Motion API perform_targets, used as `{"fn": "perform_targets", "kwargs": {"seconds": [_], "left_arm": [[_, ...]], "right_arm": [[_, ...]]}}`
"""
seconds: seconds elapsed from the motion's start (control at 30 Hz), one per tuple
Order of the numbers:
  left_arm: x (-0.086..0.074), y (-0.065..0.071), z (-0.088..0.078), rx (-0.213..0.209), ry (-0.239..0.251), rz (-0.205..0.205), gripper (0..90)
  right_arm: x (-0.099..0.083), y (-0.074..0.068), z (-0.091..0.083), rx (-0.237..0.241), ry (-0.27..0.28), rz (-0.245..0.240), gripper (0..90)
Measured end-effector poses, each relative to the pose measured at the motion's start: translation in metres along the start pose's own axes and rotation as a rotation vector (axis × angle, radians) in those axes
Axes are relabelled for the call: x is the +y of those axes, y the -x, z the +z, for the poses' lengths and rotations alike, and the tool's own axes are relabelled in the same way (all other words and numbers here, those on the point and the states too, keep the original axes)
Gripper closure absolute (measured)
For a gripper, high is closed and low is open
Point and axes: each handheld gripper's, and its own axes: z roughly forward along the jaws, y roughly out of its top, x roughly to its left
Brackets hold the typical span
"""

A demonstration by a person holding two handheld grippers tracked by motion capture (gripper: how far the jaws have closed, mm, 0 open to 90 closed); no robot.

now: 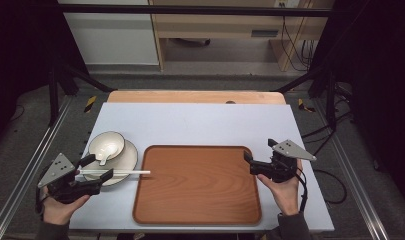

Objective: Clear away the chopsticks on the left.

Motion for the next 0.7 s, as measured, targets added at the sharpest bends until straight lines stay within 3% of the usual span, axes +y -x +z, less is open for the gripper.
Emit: {"fn": "perform_targets", "kwargs": {"seconds": [0.23, 0.5, 0.7], "left_arm": [[-0.011, -0.006, -0.01, -0.059, -0.066, 0.034, 20.9], [-0.019, -0.009, -0.013, -0.069, -0.134, 0.073, 25.7], [-0.027, -0.01, -0.004, -0.067, -0.225, 0.105, 28.8]], "right_arm": [[-0.001, 0.0, 0.0, -0.005, -0.01, -0.004, 8.3], [-0.002, 0.001, 0.001, -0.002, -0.016, 0.005, 8.3], [-0.003, 0.0, 0.003, 0.0, -0.026, 0.002, 8.6]]}}
